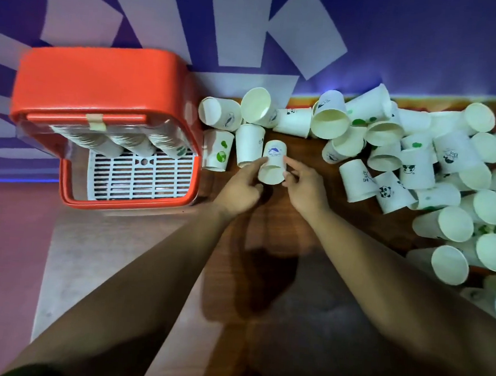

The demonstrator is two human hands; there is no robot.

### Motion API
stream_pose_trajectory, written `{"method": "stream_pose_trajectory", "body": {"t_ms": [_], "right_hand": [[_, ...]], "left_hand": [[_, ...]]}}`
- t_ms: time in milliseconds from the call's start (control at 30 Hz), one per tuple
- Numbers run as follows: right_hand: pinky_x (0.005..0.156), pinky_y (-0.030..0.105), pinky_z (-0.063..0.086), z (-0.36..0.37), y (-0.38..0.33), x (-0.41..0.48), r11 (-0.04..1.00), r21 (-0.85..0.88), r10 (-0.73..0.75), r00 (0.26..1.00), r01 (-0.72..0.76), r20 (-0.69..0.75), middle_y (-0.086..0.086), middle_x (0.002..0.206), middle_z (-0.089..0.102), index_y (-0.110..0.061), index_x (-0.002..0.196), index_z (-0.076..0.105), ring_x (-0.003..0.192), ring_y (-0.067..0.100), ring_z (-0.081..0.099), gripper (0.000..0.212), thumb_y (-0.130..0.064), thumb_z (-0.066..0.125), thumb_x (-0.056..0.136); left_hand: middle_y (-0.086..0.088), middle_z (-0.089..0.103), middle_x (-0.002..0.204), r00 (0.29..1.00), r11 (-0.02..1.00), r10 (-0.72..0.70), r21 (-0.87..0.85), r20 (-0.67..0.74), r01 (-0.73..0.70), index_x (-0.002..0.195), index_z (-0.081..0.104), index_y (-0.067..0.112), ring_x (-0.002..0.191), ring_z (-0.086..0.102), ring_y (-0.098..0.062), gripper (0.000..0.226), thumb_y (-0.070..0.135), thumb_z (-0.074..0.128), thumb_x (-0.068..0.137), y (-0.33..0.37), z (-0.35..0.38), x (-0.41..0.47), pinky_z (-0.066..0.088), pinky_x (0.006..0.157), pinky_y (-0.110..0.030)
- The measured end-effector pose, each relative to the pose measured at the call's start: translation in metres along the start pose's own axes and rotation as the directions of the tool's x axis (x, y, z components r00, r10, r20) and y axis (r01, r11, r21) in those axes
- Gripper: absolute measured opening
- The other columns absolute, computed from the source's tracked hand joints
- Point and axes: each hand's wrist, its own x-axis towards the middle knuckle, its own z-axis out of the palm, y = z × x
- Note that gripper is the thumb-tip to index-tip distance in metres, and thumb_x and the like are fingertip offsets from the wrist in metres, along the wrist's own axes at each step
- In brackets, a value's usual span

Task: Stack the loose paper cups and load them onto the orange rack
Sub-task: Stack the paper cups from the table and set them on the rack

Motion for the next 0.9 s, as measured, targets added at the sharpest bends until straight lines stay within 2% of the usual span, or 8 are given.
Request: {"method": "stream_pose_trajectory", "body": {"t_ms": [167, 333, 367, 433, 500, 567, 700, 900], "right_hand": [[0.065, 0.036, 0.059, -0.033, 0.006, -0.028, 0.99, 0.144, 0.004, 1.0, -0.007, 0.023, 0.001, 0.073, 0.07, -0.014, 0.1, 0.069, 0.059, 0.014, 0.069, 0.021, -0.013, 0.049, 0.095], [0.064, 0.035, 0.057, -0.068, 0.018, -0.049, 0.914, 0.346, 0.157, 0.972, -0.209, 0.173, 0.008, 0.075, 0.07, -0.005, 0.111, 0.066, 0.069, 0.023, 0.071, 0.026, -0.017, 0.048, 0.098], [0.07, 0.036, 0.057, -0.075, 0.023, -0.051, 0.939, 0.296, 0.148, 0.982, -0.176, 0.117, 0.006, 0.082, 0.071, -0.006, 0.112, 0.067, 0.077, 0.022, 0.07, 0.027, -0.02, 0.05, 0.096], [0.086, 0.039, 0.052, -0.093, 0.041, -0.05, 1.0, -0.013, 0.003, 0.997, -0.004, -0.082, 0.008, 0.103, 0.067, -0.008, 0.113, 0.065, 0.098, 0.024, 0.064, 0.029, -0.026, 0.057, 0.091], [0.092, 0.045, 0.045, -0.11, 0.058, -0.043, 0.921, -0.379, -0.184, 0.958, 0.091, -0.218, 0.018, 0.113, 0.059, -0.004, 0.119, 0.059, 0.107, 0.036, 0.054, 0.042, -0.029, 0.063, 0.086], [0.094, 0.048, 0.041, -0.121, 0.066, -0.034, 0.818, -0.569, -0.243, 0.945, 0.077, -0.221, 0.024, 0.114, 0.056, 0.0, 0.126, 0.053, 0.108, 0.042, 0.05, 0.055, -0.034, 0.064, 0.084], [0.097, 0.046, 0.037, -0.125, 0.075, -0.017, 0.725, -0.687, -0.113, 0.992, 0.046, -0.053, 0.026, 0.122, 0.054, 0.003, 0.132, 0.044, 0.115, 0.041, 0.045, 0.066, -0.042, 0.06, 0.088], [0.088, 0.047, 0.046, -0.112, 0.081, -0.028, 0.763, -0.644, -0.067, 0.998, 0.056, 0.007, 0.024, 0.12, 0.048, -0.002, 0.127, 0.048, 0.108, 0.041, 0.05, 0.068, -0.04, 0.073, 0.077]], "left_hand": [[-0.004, 0.034, 0.133, 0.981, 0.968, 0.191, 0.157, 0.036, -0.195, 0.149, 0.038, 0.029, 0.131, 0.034, -0.012, 0.085, 0.023, 0.079, 0.075, -0.006, 0.01, -0.018, 0.026, 0.113, -0.017], [0.002, 0.045, 0.128, 0.954, 0.948, 0.292, 0.154, -0.064, -0.279, 0.134, 0.055, 0.029, 0.13, 0.039, -0.011, 0.069, 0.026, 0.086, 0.073, 0.008, 0.04, -0.029, 0.036, 0.113, -0.033], [0.008, 0.05, 0.127, 0.956, 0.956, 0.282, 0.111, -0.08, -0.272, 0.13, 0.057, 0.032, 0.128, 0.042, -0.009, 0.065, 0.027, 0.086, 0.072, 0.011, 0.045, -0.032, 0.039, 0.11, -0.035], [0.027, 0.057, 0.119, 0.97, 0.974, 0.224, -0.021, -0.096, -0.227, 0.119, 0.058, 0.046, 0.119, 0.051, -0.002, 0.057, 0.028, 0.084, 0.072, 0.019, 0.056, -0.039, 0.046, 0.103, -0.034], [0.03, 0.061, 0.114, 0.978, 0.98, 0.169, -0.082, -0.122, -0.179, 0.113, 0.057, 0.047, 0.11, 0.056, 0.004, 0.052, 0.024, 0.084, 0.074, 0.023, 0.064, -0.047, 0.048, 0.098, -0.027], [0.016, 0.063, 0.118, 0.982, 0.985, 0.125, -0.105, -0.139, -0.14, 0.119, 0.057, 0.039, 0.107, 0.058, 0.003, 0.054, 0.021, 0.084, 0.076, 0.021, 0.07, -0.056, 0.047, 0.092, -0.021], [0.012, 0.064, 0.119, 0.979, 0.986, 0.042, -0.15, -0.202, -0.073, 0.128, 0.056, 0.023, 0.101, 0.06, 0.007, 0.055, 0.016, 0.081, 0.08, 0.014, 0.077, -0.072, 0.046, 0.081, -0.01], [0.014, 0.063, 0.121, 0.962, 0.99, -0.012, -0.14, -0.274, -0.027, 0.13, 0.055, 0.023, 0.104, 0.059, 0.005, 0.057, 0.026, 0.081, 0.08, 0.007, 0.075, -0.089, 0.046, 0.077, -0.006]]}}
